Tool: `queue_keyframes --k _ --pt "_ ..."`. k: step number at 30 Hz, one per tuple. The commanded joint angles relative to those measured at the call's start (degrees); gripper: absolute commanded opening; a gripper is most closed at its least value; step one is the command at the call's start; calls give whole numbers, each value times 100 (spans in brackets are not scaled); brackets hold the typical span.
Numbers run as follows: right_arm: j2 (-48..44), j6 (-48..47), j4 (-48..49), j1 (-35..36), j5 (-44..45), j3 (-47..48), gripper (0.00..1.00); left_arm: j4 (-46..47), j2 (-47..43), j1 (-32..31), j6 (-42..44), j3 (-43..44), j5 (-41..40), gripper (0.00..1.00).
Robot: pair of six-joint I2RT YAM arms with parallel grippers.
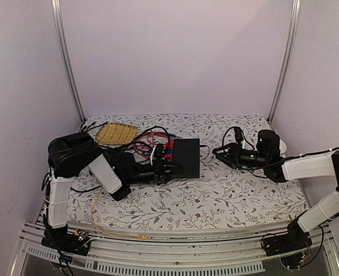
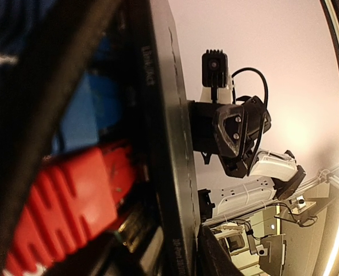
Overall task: Pull the plug from the switch port
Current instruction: Pull the connector from the switch port.
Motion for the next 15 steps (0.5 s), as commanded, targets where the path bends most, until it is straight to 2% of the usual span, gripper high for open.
queue_keyframes --k 1,8,15 --pt "169 -487 -321 -243 -191 330 45 1155 -418 85 380 287 609 0" --pt "216 -999 -753 -401 -378 570 45 1060 -332 84 276 462 1266 0" --pt "226 -1256 -992 -411 -452 724 45 705 -355 89 431 564 1547 0"
